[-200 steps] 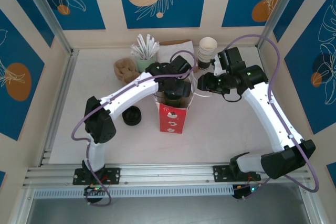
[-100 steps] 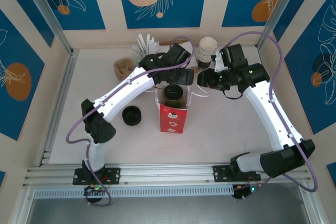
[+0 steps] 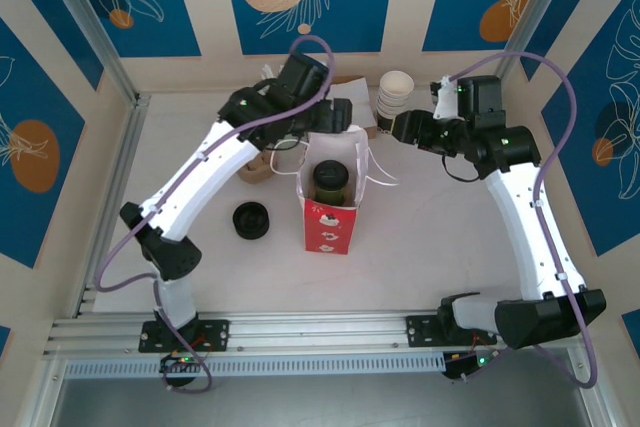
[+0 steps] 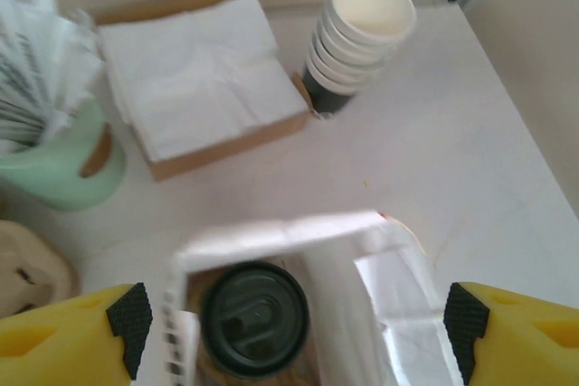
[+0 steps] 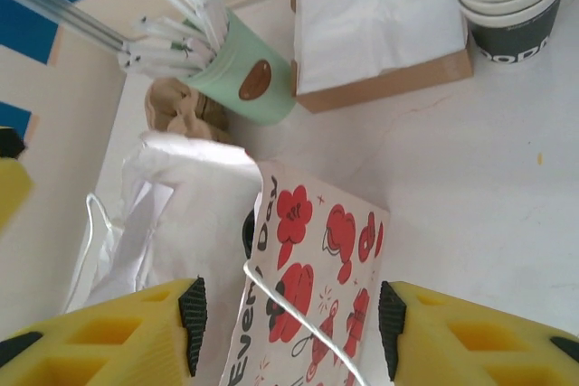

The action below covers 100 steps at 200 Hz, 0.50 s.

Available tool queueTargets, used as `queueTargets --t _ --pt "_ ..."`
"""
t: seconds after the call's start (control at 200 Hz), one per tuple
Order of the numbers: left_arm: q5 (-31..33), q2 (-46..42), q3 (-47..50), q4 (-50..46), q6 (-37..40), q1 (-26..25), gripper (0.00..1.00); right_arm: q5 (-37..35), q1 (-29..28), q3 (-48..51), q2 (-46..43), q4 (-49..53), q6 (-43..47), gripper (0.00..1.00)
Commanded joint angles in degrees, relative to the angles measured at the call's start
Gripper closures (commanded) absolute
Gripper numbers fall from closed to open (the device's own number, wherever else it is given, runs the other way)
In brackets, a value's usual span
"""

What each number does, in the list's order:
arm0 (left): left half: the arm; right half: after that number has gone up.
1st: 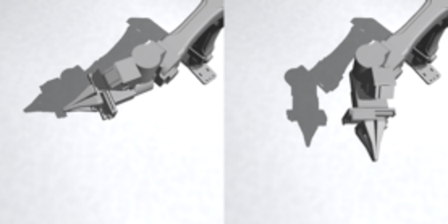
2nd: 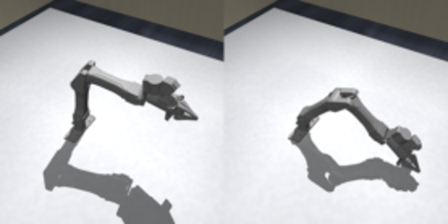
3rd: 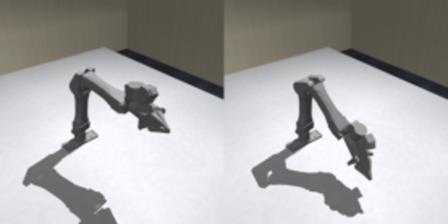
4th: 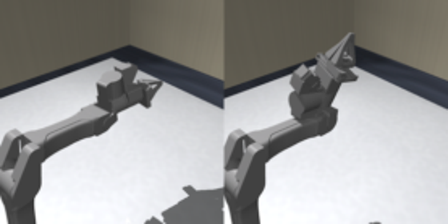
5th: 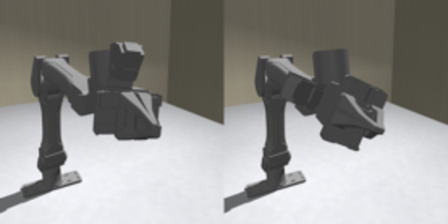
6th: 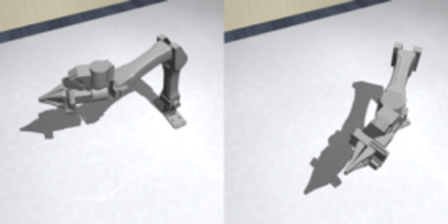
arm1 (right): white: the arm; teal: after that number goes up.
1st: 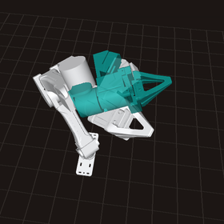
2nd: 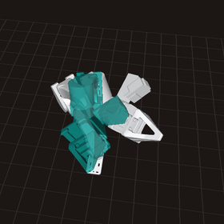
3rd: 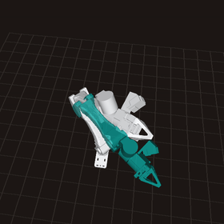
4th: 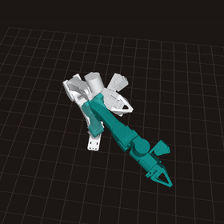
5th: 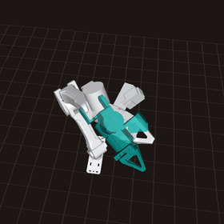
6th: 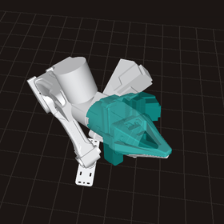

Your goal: Pack the takeout coffee

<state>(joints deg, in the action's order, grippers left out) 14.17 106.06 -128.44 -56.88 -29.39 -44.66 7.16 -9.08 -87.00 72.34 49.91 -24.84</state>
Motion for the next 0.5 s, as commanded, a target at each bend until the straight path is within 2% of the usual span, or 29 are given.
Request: queueTargets --t 0.0,0.19,0.315,0.495 --pt "3.3 -2.9 -1.6 2.1 1.7 3.2 0.13 4.1 3.3 -0.2 -1.1 -2.8 -1.3 0.44" --pt "3.5 -3.6 -1.5 5.1 1.8 9.5 0.13 4.5 8.3 -1.5 -0.4 -2.3 -7.1 0.39" --pt "5.3 -3.2 -1.4 8.6 4.1 13.1 0.13 4.7 8.5 -2.0 1.5 -4.6 -6.7 0.41" --pt "6.7 -2.6 -0.2 12.9 4.2 18.1 0.12 -0.1 7.9 -2.4 5.5 -12.2 -11.2 0.44"
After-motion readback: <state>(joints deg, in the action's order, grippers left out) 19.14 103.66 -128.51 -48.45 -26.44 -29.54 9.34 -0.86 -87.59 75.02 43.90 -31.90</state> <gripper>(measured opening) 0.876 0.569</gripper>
